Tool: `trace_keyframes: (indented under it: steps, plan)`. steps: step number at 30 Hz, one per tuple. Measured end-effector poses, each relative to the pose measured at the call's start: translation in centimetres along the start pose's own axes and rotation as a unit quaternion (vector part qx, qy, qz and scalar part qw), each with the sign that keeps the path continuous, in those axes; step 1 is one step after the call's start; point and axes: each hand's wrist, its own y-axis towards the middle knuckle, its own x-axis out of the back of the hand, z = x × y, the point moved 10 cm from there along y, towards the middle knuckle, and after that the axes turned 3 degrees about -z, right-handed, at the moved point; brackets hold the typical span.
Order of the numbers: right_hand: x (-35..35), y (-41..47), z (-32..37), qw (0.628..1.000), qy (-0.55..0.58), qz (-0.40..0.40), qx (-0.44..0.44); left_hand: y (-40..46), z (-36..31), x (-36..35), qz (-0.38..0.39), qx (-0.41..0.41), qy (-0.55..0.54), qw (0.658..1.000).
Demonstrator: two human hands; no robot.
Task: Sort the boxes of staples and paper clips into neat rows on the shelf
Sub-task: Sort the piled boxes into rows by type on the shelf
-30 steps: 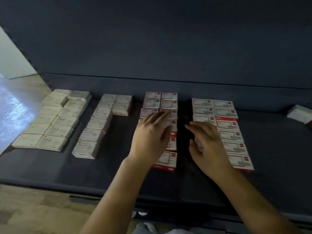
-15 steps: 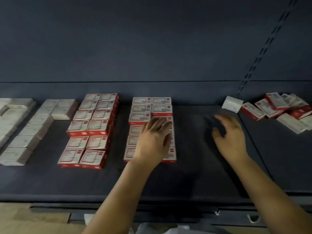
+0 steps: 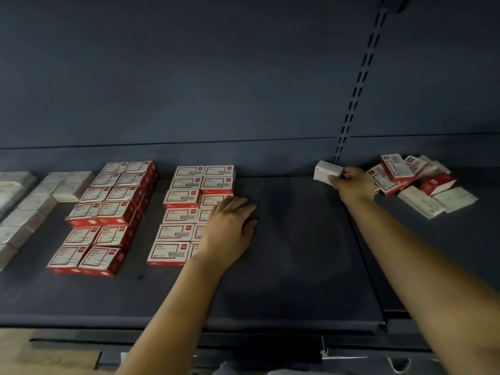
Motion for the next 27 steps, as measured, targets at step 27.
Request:
trace_keyframes:
  steps: [27]
  plan:
    - [-14.9,-26.1,17.1,0.926,0.248,0.285,-0.016,-5.6,14.8,12.9,-0.007,-0.005,-0.127,0.992]
